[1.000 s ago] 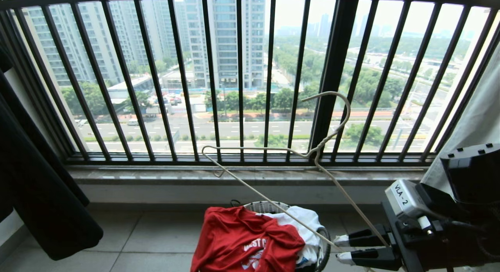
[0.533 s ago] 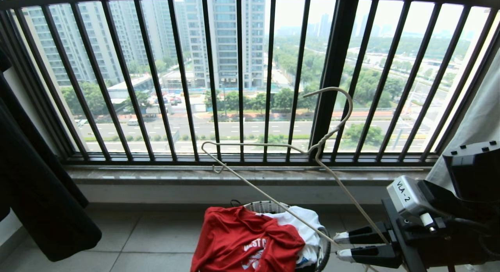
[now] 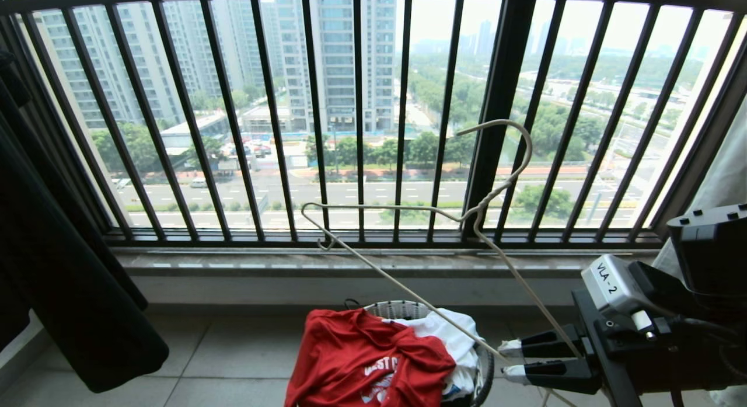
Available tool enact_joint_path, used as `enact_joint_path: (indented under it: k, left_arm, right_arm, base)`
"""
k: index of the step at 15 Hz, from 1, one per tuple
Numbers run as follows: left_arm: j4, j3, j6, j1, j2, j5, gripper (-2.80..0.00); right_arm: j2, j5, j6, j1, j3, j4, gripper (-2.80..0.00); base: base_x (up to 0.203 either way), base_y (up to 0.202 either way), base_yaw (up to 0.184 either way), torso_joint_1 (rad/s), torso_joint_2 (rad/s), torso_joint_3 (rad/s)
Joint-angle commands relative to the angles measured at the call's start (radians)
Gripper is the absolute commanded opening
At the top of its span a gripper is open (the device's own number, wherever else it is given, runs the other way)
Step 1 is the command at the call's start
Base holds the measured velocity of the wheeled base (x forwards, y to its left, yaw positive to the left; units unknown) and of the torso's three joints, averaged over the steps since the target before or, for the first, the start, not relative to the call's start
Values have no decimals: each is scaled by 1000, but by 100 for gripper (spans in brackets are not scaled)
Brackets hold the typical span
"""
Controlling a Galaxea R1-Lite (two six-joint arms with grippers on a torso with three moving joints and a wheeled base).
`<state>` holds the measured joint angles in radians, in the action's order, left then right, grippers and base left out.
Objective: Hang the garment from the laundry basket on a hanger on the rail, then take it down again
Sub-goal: Pick up clothes from the basket
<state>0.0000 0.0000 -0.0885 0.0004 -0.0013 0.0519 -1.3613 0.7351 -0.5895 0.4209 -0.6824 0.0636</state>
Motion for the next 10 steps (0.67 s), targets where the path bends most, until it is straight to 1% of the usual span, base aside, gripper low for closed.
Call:
enact_joint_path:
  k: [1, 6, 10]
  left_arm:
    - [0, 0, 0, 0, 0, 0, -280]
    - [0, 0, -2, 1, 0, 1, -280]
    - [0, 0, -1, 0, 1, 1, -280]
  right_arm:
    - [1, 5, -3, -7, -2, 1, -280]
    - [1, 6, -3, -37, -13, 2, -280]
    - [1, 6, -3, -47, -16, 2, -280]
  base:
    - [0, 0, 0, 0, 0, 0]
    - [0, 0, 0, 0, 0, 0]
    - [0, 0, 0, 0, 0, 0]
